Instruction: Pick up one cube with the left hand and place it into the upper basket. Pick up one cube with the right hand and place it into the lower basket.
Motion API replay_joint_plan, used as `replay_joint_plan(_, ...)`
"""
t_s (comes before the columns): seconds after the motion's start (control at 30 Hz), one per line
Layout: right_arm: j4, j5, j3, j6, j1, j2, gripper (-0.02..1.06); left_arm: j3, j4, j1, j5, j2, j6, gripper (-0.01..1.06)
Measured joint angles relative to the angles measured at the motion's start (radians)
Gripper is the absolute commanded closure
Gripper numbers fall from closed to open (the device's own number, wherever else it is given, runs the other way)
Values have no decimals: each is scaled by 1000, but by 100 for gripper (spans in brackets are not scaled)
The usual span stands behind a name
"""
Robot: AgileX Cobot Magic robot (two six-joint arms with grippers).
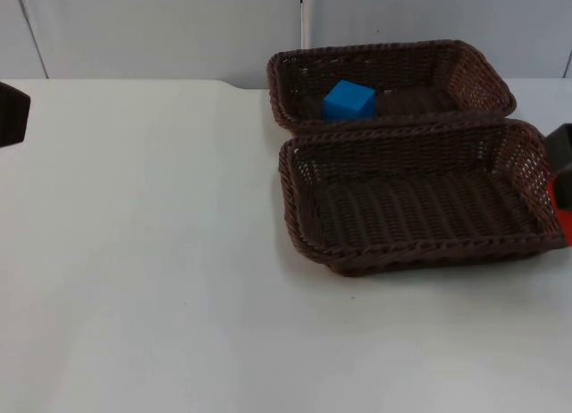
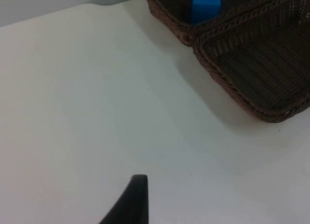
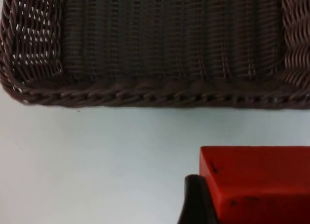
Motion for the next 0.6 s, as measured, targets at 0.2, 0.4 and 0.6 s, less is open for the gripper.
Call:
replay_joint_plan(0.2,0,26,-102,-60,-3,87,105,0,-5,0,0,0,0,0)
replay_joint_plan(0.4,18,26,-229,-113,-82,237,105,0,-11,0,-2,0,0,0)
replay_joint_plan(0.6,152,32,-366,-272,-160,401,105,0,-25,0,-2,0,0,0)
